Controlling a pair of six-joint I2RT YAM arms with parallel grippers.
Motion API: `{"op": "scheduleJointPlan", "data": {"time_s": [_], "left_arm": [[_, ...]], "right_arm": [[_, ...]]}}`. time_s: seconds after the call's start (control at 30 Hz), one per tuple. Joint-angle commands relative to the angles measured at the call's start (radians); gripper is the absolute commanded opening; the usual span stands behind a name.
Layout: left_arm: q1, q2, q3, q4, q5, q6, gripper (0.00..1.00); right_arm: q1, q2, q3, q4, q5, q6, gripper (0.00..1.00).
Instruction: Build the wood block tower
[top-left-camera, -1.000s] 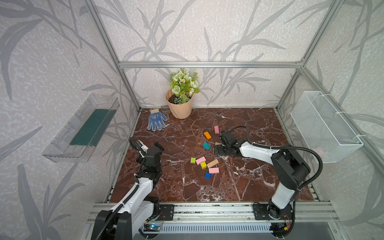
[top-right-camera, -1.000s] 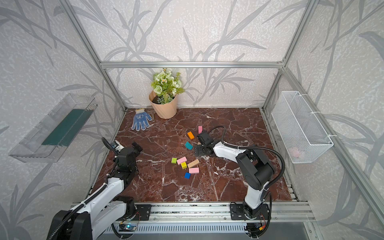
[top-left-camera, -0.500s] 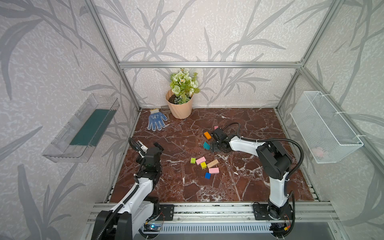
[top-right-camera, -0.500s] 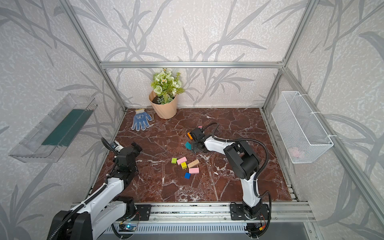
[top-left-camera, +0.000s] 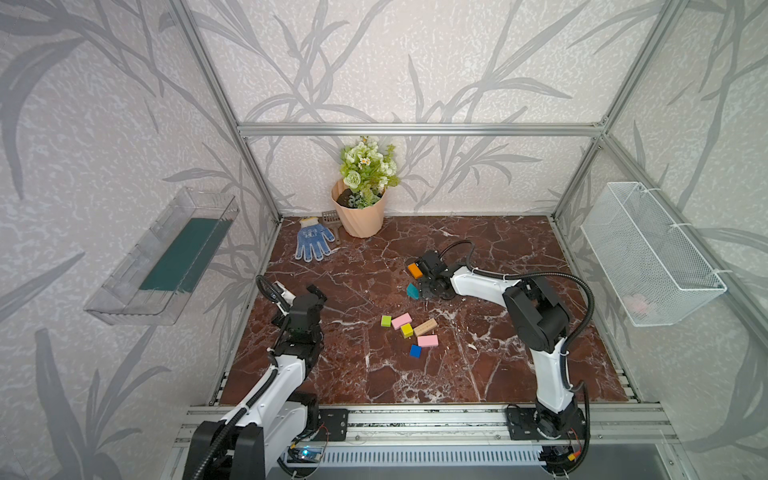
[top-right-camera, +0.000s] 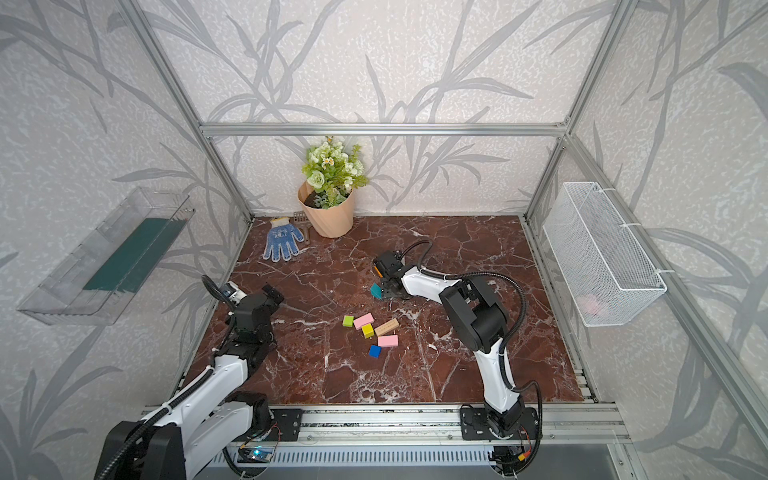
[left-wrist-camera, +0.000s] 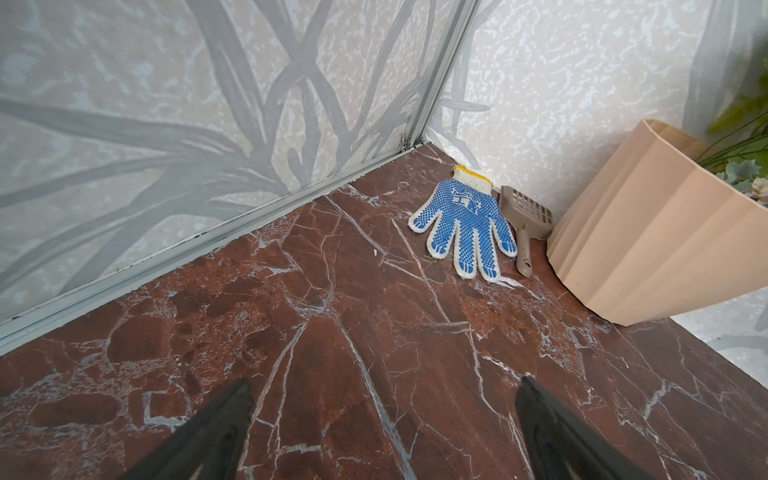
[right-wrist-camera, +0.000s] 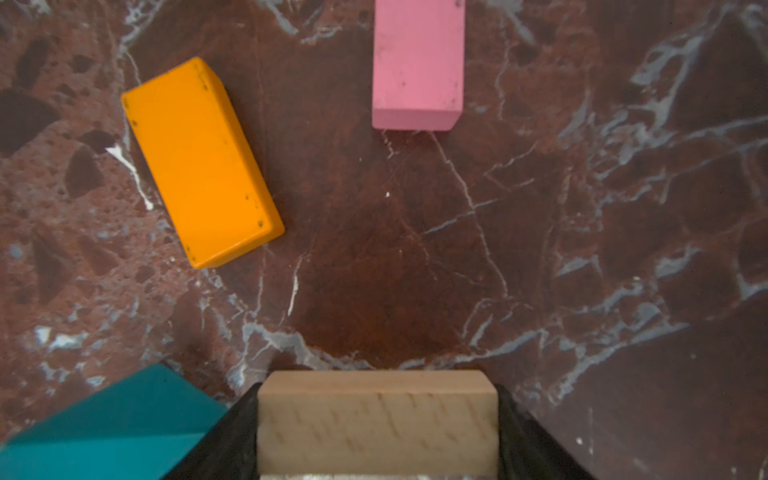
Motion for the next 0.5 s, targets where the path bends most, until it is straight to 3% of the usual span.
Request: {"op": "scheduleJointPlan", "data": {"time_s": [0.0, 0.13, 0.3, 0.47], "left_arm": [[0.004, -0.001, 0.002, -0.004, -0.005, -0.027, 0.99], [0.005, 0.001, -0.008, 0.033, 0.048, 0.005, 0.99], [0.005, 0.036, -0.023, 0.179, 0.287, 0.125, 0.99], [0.002, 0.183, 0.045, 0.243, 0.536, 0.227, 0.99]], "right_arm": [[0.0, 0.008, -0.024, -0.077, 0.041, -0.003, 0.73], [-0.013, -0.034, -0.038, -0.096, 0.067, -0.02, 0.69], [-0.099, -0.135, -0.109, -0.074, 0.021, -0.047, 0.66], [-0.202, -0.179, -0.152, -0.051, -0.023, -0.082, 0.65]]}}
